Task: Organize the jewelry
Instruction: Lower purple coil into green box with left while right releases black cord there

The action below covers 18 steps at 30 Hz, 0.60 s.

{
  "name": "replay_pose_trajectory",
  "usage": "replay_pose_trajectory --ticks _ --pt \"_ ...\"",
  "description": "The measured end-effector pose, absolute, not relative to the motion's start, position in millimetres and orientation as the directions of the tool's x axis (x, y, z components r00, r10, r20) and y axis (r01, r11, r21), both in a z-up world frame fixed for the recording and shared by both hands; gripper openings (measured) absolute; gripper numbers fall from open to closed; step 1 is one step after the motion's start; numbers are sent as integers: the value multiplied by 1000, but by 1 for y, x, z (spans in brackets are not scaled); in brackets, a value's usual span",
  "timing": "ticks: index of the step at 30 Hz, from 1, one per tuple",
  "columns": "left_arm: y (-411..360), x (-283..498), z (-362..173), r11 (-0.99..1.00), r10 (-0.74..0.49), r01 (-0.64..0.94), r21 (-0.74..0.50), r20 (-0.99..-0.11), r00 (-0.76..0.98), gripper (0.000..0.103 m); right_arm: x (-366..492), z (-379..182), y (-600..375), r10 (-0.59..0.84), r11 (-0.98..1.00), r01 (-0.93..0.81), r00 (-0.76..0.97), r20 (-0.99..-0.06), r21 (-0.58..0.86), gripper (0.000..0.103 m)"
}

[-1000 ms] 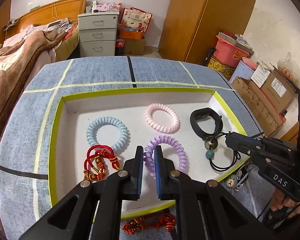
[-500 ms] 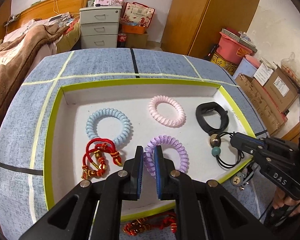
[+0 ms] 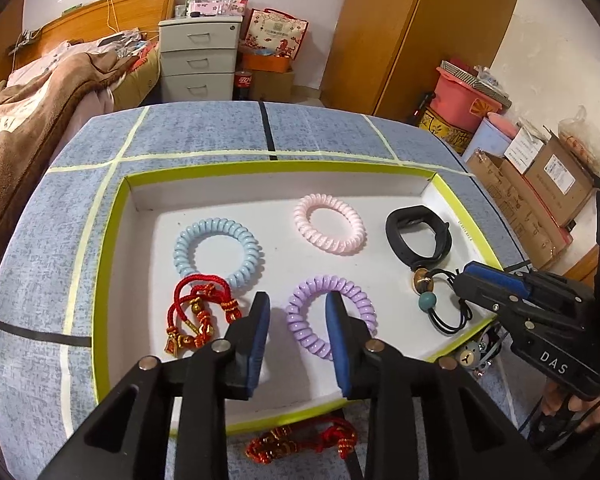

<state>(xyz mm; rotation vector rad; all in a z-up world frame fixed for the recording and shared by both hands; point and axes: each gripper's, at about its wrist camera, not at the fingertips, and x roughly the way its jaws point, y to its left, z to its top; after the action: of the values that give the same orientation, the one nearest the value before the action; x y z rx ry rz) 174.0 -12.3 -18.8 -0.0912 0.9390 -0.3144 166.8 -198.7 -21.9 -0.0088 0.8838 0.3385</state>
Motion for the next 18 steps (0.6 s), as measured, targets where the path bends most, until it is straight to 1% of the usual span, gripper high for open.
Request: replay_pose_trajectory --ticks 2,4,8,10,11,12,16,18 --pt "-12 171 -17 949 -308 230 -214 -774 553 37 165 -20 -199 284 948 -293 590 -756 128 21" --pt "-11 168 -14 948 -312 231 -218 -769 558 38 162 -18 -200 286 947 -294 594 -752 129 21" --pt "-7 155 -6 951 -307 227 -212 -752 584 47 150 -9 -209 304 945 -289 618 -725 150 23" --pt "-2 147 -2 950 -310 219 -222 -738 599 48 141 -6 -215 309 946 -284 628 -715 159 28" --pt "1 143 0 953 -303 211 -218 -733 609 49 137 -4 -218 308 947 -279 633 -711 161 40" --pt "3 139 2 956 -294 204 -212 -729 619 49 133 -3 -221 308 947 -276 638 -705 164 49" --pt "14 122 5 954 -300 187 -234 -705 643 50 117 -5 -234 308 950 -254 644 -700 183 50" --pt "18 113 4 959 -284 172 -227 -706 649 51 111 -7 -237 311 949 -245 642 -701 197 50"
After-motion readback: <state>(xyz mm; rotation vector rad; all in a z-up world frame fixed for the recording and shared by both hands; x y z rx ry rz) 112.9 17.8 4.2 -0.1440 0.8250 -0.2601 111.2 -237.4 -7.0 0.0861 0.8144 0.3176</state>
